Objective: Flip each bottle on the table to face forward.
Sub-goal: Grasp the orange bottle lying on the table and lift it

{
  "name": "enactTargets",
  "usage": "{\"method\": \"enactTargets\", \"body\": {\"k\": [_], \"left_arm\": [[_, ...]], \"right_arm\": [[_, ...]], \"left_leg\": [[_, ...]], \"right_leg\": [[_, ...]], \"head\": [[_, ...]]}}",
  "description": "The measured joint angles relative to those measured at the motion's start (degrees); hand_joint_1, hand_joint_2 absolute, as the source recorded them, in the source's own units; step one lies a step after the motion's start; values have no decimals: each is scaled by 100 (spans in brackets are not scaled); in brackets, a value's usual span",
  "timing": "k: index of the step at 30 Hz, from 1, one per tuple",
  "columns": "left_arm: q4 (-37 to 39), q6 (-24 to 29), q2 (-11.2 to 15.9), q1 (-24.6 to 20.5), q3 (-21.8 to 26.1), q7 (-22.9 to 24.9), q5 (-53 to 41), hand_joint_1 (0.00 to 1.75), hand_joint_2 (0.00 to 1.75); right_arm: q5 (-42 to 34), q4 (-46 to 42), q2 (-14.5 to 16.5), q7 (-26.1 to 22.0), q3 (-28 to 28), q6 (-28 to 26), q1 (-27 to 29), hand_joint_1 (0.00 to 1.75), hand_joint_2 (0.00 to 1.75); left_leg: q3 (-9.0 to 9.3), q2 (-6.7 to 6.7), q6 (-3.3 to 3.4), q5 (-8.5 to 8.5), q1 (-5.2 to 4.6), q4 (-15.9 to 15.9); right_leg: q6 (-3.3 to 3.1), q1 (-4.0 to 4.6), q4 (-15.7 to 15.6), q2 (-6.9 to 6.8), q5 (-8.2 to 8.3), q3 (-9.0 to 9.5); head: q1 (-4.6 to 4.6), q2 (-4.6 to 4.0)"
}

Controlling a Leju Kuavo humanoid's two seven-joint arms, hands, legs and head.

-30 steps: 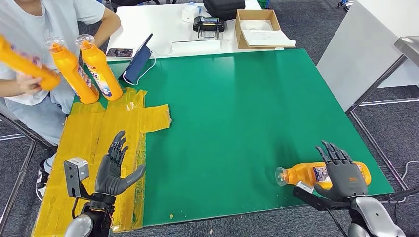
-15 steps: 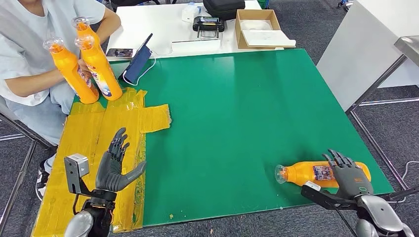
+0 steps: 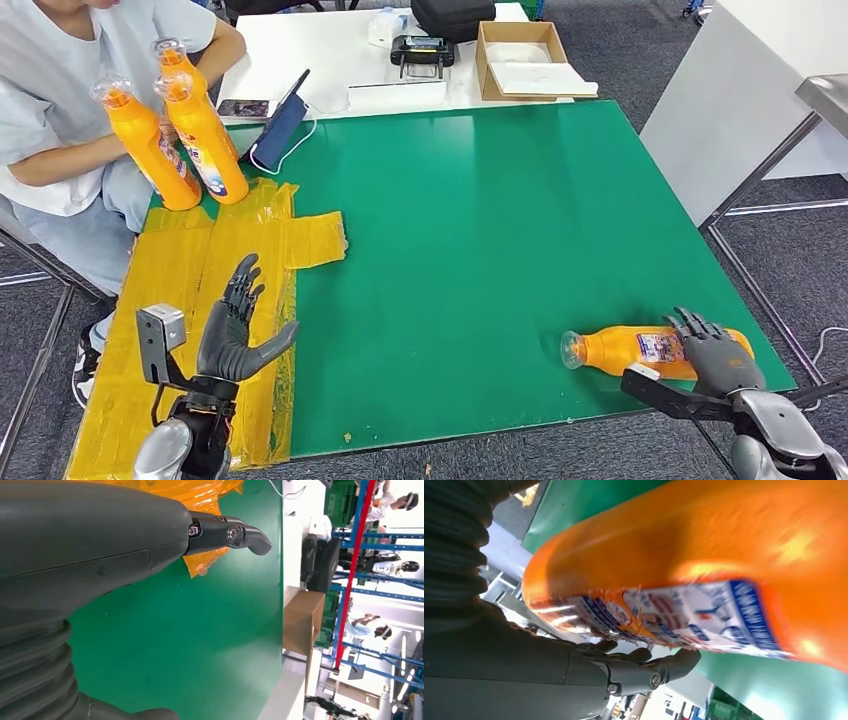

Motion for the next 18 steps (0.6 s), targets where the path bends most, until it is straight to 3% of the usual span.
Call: {"method": "enactTargets", "body": {"k": [18], "left_arm": [[131,-10,0,-77,-1,50,-18,0,175]], "right_arm": [[138,416,-34,190,62,19,-261,0,175]], "left_leg": [[60,3,6,-22,-1,0]], "right_leg": [[4,0,-7,1,-19,13]], "head": [[1,0]]}}
